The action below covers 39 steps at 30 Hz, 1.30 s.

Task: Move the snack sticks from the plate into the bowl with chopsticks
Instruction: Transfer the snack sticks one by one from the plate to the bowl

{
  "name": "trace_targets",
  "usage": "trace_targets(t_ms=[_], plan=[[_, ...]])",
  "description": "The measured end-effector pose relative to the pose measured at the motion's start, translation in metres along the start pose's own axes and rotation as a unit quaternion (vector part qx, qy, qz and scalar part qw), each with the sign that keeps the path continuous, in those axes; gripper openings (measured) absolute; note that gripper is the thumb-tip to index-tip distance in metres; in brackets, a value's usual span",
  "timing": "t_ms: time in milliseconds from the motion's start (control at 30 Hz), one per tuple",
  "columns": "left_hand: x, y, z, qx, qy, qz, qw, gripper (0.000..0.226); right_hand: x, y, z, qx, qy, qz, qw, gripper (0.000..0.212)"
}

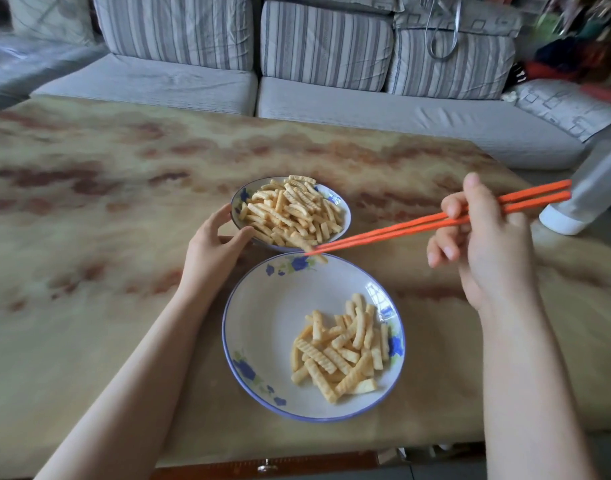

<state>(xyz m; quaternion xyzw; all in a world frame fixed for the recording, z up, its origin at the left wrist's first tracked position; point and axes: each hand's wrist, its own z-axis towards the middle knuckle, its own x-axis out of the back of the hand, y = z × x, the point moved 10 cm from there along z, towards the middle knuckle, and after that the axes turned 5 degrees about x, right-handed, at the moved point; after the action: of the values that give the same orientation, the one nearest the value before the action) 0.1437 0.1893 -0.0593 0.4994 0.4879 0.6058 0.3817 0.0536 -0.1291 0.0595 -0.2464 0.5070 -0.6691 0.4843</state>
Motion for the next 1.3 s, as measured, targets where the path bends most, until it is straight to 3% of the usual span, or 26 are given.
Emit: trace_targets(t_ms=[233,700,800,967,1300], plan=[[0.0,-0.001,0.001,0.006,0.001,-0.008,1.0,0.046,0.004,0.007,-0.002,0.035,0.108,0.016,0.993,0.043],[0.0,-0.001,0.002,-0.004,-0.003,-0.001,1.0,0.048,-0.008,0.023,0.001,0.04,0.076,0.003,0.996,0.044],[0.0,0.0,0.002,-0.007,-0.002,0.003,1.0,0.047,-0.003,0.012,0.004,0.036,0.048,0.008,0.998,0.044],[0.001,-0.001,0.002,-0.006,-0.002,0.007,1.0,0.047,-0.009,0.003,0.004,0.004,-0.073,0.016,0.997,0.045],[0.001,-0.001,0.001,-0.001,-0.002,-0.003,1.0,0.048,0.007,0.006,0.002,-0.065,-0.132,-0.045,0.988,0.039]])
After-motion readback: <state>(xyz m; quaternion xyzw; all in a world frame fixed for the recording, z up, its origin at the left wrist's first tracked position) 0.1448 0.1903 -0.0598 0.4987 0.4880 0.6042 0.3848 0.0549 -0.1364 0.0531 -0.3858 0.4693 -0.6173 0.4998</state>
